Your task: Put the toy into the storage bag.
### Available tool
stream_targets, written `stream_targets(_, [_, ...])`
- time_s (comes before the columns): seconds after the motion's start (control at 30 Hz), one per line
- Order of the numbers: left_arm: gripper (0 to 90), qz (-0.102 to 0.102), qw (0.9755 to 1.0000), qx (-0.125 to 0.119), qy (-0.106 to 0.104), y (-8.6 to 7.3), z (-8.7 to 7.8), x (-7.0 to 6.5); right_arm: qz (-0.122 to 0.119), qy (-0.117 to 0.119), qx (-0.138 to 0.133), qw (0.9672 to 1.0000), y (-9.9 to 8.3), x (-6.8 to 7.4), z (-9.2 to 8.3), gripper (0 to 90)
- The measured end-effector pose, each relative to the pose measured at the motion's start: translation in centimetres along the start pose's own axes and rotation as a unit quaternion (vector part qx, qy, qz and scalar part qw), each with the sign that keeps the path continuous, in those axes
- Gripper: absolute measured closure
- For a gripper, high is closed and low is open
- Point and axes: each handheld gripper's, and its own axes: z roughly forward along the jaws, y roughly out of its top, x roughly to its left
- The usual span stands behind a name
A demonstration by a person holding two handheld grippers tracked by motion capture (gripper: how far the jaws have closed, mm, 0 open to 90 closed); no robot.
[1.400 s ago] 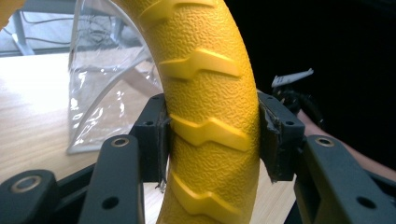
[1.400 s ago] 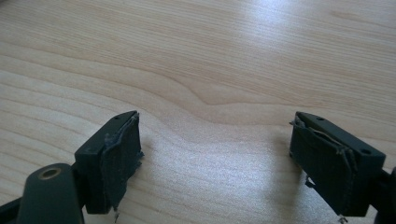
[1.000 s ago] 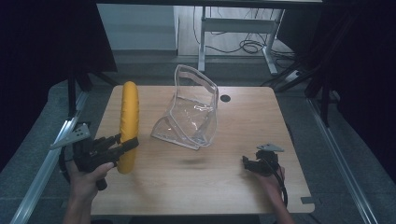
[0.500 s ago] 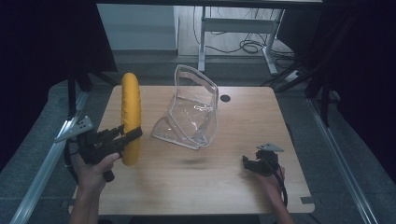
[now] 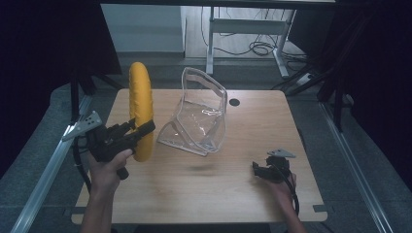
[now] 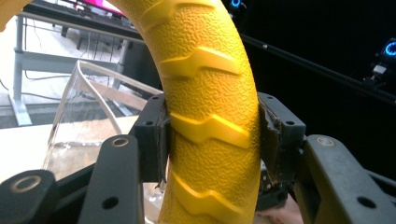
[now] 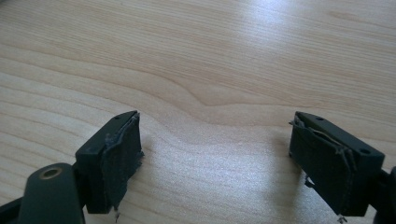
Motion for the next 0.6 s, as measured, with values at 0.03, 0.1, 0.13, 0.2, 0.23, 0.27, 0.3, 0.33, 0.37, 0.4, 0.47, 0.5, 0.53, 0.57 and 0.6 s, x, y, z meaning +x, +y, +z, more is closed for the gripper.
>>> stream_targets(0.03, [50.7,-0.001,1.0000,-0.003,0.000,0.1,0.1,-0.1,0.000,0.000,0.000,1.0000,0.0,0.0,0.0,16.8])
stream_targets(0.1, [50.7,-0.002,1.0000,-0.009,-0.003,0.4,0.4,-0.2,0.000,0.000,0.000,1.0000,0.0,0.0,0.0,16.9])
stream_targets(0.13, [50.7,-0.003,0.9999,-0.011,-0.003,0.6,0.6,-0.4,0.000,0.000,0.000,1.0000,0.0,0.0,0.0,16.9])
stream_targets(0.2, [50.7,0.003,0.9999,-0.012,-0.007,1.1,1.2,-0.7,0.000,-0.001,0.000,1.0000,0.0,0.0,0.0,16.9])
stream_targets(0.23, [50.7,0.005,0.9999,-0.013,-0.008,1.2,1.4,-0.9,0.001,-0.001,0.000,1.0000,0.0,0.0,0.0,16.9])
stream_targets(0.27, [50.7,0.006,0.9998,-0.013,-0.010,1.3,1.6,-1.0,0.000,-0.001,0.000,1.0000,0.0,0.0,0.0,16.9])
stream_targets(0.3, [50.7,0.006,0.9998,-0.013,-0.010,1.3,1.6,-1.0,0.000,-0.001,0.000,1.0000,0.0,0.0,0.0,16.9])
stream_targets(0.33, [50.7,0.007,0.9998,-0.013,-0.013,1.4,1.7,-1.1,0.000,-0.001,0.000,1.0000,0.0,0.0,0.0,16.9])
stream_targets(0.37, [50.7,0.007,0.9998,-0.013,-0.014,1.5,1.9,-1.2,0.000,-0.001,0.000,1.0000,0.0,0.0,0.0,16.9])
stream_targets(0.4, [50.7,0.006,0.9998,-0.013,-0.017,1.6,2.1,-1.3,0.000,-0.001,0.000,1.0000,0.0,0.0,0.0,16.9])
stream_targets(0.47, [50.7,0.006,0.9997,-0.013,-0.019,1.7,2.4,-1.4,0.000,-0.001,0.000,1.0000,0.0,0.0,0.0,16.9])
stream_targets(0.5, [50.7,0.005,0.9997,-0.014,-0.019,1.7,2.5,-1.4,0.000,-0.001,0.000,1.0000,0.0,0.0,0.0,16.9])
stream_targets(0.53, [50.7,0.004,0.9997,-0.014,-0.019,1.7,2.7,-1.4,0.000,-0.001,0.000,1.0000,0.0,0.0,0.0,16.9])
stream_targets(0.57, [50.7,0.004,0.9997,-0.013,-0.020,1.8,2.8,-1.4,0.000,-0.001,0.000,1.0000,0.0,0.0,0.0,16.9])
stream_targets(0.6, [50.7,0.004,0.9997,-0.013,-0.020,1.8,2.9,-1.4,0.000,-0.001,0.000,1.0000,0.0,0.0,0.0,16.9])
